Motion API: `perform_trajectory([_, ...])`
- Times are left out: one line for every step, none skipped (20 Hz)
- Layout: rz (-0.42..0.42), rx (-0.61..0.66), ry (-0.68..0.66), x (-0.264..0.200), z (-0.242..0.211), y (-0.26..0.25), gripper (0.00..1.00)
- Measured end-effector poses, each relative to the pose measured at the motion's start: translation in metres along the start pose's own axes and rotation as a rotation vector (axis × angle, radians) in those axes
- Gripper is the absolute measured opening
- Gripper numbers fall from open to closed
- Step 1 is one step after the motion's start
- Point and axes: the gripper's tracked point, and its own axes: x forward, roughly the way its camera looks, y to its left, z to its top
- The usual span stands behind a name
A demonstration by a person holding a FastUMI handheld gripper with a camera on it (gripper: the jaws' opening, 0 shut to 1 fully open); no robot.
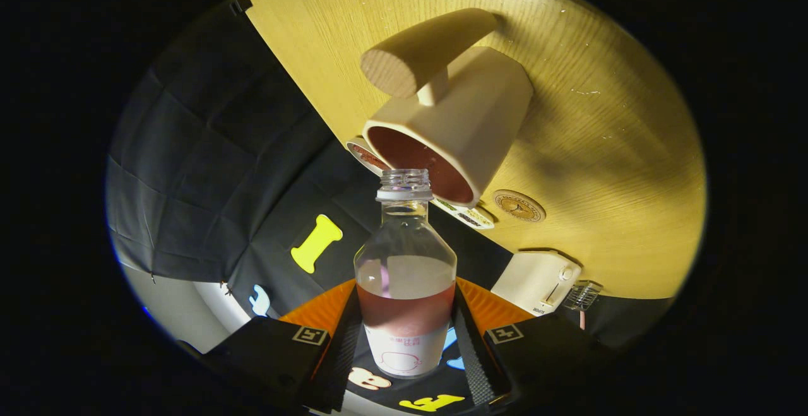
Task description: Take the bottle from table, then pour the juice into the cup, finally place the bottle on the coaster
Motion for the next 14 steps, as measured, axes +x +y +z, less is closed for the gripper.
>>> perform_trajectory([-0.003,-0.001,0.001,0.000,-0.001,0.000,0.76])
perform_trajectory([-0.003,-0.004,0.001,0.001,-0.001,-0.001,0.76])
perform_trajectory([-0.001,-0.007,0.000,0.000,-0.001,0.000,0.76])
perform_trajectory([-0.001,-0.011,-0.002,0.000,-0.001,0.000,0.76])
perform_trajectory([0.000,-0.014,-0.002,0.000,-0.001,0.000,0.76])
perform_trajectory([-0.002,-0.016,-0.001,0.000,-0.002,-0.001,0.76])
perform_trajectory([-0.004,-0.020,0.000,0.000,-0.003,-0.001,0.76])
perform_trajectory([-0.005,-0.025,0.000,0.000,-0.004,-0.003,0.76])
perform_trajectory([-0.007,-0.032,-0.001,0.000,-0.005,-0.004,0.76])
perform_trajectory([-0.010,-0.041,-0.002,0.000,-0.005,-0.005,0.76])
perform_trajectory([-0.011,-0.050,-0.003,0.001,-0.005,-0.007,0.76])
perform_trajectory([-0.014,-0.059,-0.003,0.000,-0.006,-0.009,0.76])
perform_trajectory([-0.018,-0.068,-0.004,0.001,-0.006,-0.010,0.76])
perform_trajectory([-0.016,-0.081,-0.005,0.001,-0.007,-0.010,0.76])
